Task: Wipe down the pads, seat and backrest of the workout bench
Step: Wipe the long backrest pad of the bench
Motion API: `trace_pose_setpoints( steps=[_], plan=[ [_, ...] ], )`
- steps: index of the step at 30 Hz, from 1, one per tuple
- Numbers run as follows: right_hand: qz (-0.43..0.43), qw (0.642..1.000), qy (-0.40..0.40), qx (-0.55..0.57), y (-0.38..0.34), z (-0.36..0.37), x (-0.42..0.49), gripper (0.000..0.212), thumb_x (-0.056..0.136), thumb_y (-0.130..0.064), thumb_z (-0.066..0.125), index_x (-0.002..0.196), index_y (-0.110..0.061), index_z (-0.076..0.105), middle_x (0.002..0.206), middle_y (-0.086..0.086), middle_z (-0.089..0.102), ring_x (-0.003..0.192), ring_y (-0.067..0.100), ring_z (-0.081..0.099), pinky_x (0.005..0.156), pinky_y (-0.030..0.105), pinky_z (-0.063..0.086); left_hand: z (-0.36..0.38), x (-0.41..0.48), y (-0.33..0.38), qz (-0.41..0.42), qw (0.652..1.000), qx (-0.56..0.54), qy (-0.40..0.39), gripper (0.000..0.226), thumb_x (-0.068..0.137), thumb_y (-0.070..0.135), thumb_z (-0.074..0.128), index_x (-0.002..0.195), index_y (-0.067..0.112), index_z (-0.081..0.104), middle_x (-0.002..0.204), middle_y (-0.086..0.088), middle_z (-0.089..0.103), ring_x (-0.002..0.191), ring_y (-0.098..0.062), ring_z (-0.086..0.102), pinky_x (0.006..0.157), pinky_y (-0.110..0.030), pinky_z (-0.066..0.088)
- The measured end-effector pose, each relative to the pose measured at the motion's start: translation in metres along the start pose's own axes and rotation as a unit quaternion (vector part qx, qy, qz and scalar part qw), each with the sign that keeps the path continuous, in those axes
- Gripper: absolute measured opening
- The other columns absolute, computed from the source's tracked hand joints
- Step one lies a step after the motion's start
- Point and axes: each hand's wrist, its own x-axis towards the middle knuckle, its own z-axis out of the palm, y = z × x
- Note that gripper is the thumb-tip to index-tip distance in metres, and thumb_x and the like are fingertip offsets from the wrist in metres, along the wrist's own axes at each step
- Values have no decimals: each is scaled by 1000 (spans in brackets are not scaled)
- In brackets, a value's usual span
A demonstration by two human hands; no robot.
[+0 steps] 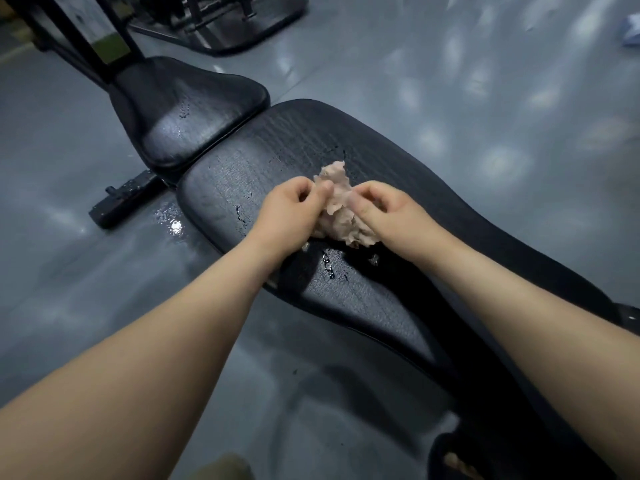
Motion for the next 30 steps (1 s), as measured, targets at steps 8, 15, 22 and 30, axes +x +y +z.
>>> trace_pose_setpoints(
  steps=[8,15,22,30],
  plan=[
    [59,997,50,17,0,6,8,15,101,-32,58,89,-22,60,73,-10,61,67,8,54,71,35,47,-1,-4,20,-123,966,-199,-110,42,99,50,54,112,14,71,105,-11,74,90,-24,72,79,-40,59],
    [53,987,-23,152,-5,-1,1,45,97,-3,59,132,-22,39,89,6,69,68,18,57,65,27,48,-9,-5,20,-88,981,-174,-18,22,103,7,47,111,23,60,85,-3,69,71,-15,66,65,-36,61],
    [11,991,-87,98,-4,-14,-1,53,76,-15,72,123,-31,53,102,4,66,83,15,63,81,30,52,-14,-17,22,-35,990,-93,-104,42,89,0,59,128,14,55,112,6,67,86,7,65,77,-13,51],
    [-56,993,16,-102,-4,-18,8,13,94,-31,69,82,-35,70,106,-10,61,92,-5,58,88,13,42,-8,-13,26,-95,967,-205,-117,18,101,27,59,96,12,66,90,-11,68,87,-23,63,89,-43,55]
  ],
)
